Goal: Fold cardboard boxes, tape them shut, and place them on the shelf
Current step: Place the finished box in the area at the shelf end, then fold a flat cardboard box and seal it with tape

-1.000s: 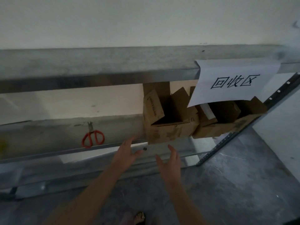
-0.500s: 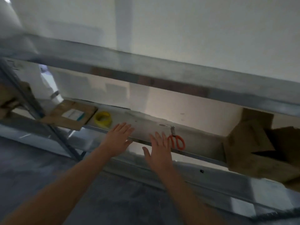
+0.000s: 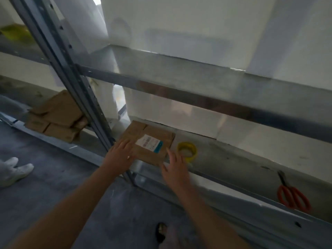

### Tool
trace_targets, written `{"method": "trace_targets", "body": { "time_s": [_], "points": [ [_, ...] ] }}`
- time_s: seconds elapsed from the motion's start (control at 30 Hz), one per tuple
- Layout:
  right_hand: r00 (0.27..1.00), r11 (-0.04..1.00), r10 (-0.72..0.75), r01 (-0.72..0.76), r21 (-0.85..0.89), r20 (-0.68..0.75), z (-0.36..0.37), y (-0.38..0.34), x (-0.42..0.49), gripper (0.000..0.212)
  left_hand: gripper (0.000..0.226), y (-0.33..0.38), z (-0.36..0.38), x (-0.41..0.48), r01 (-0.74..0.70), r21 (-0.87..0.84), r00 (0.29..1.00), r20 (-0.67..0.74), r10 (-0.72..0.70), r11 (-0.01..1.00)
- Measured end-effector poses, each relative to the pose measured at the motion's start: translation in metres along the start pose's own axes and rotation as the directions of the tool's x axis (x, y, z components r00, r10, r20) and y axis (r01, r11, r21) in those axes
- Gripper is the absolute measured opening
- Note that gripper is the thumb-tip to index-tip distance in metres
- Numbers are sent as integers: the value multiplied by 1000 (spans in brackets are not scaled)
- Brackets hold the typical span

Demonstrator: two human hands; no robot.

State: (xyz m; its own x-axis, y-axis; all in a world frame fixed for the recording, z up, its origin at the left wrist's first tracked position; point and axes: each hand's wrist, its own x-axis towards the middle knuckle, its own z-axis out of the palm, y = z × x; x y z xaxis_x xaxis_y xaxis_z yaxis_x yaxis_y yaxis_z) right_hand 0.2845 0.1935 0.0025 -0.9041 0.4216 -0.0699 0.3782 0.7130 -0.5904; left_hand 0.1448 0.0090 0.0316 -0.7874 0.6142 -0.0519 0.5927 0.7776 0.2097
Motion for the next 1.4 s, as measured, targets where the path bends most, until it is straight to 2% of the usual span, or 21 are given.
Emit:
{"method": "trace_targets", "body": {
  "time_s": [0.13,0.17,0.27,0.33,0.4,0.53,0.63,0.73,0.8,0.9,1.03,1.13,1.27,1.4],
  "points": [
    [991,986,134,-135,101,21,38,-9,55,76,49,-45,8,42,11,-161,997,83,2,987],
    [983,975,185,-186,123,18,48,-9,70,78,48,-53,10,54,57,-217,992,123,-31,975],
    [938,931,345,-346,115,37,70,-6,106,83,78,-76,24,93,223,-346,960,241,-144,911],
    [901,897,433,-434,86,29,78,-4,120,84,82,-86,39,112,313,-358,929,309,-205,880],
    [870,868,493,-492,76,0,83,-4,127,83,82,-92,51,123,328,-325,920,323,-222,887],
    [833,826,553,-545,143,-13,90,-10,129,88,81,-103,59,132,325,-278,923,300,-240,904],
    [832,804,554,-541,246,19,89,-13,127,91,83,-112,55,132,298,-235,929,293,-225,925],
    [836,782,548,-529,331,42,74,-20,114,86,84,-121,46,130,305,-322,925,324,-199,896],
    [837,776,547,-507,376,1,60,-25,99,82,86,-120,38,129,294,-454,928,346,-138,841],
    [840,806,527,-446,389,-130,33,-25,72,79,88,-97,26,125,202,-611,949,317,3,765],
    [790,809,553,-433,396,-265,-12,0,33,81,92,-38,21,124,42,-678,959,234,161,734],
    [725,784,601,-452,426,-337,-48,31,3,81,99,18,24,117,10,-750,939,235,252,661],
    [682,767,624,-442,465,-381,-88,89,-36,84,102,96,37,99,-42,-829,921,184,343,558],
    [653,736,655,-438,516,-381,-127,157,-69,92,105,180,68,77,14,-896,915,190,355,443]
  ]
}}
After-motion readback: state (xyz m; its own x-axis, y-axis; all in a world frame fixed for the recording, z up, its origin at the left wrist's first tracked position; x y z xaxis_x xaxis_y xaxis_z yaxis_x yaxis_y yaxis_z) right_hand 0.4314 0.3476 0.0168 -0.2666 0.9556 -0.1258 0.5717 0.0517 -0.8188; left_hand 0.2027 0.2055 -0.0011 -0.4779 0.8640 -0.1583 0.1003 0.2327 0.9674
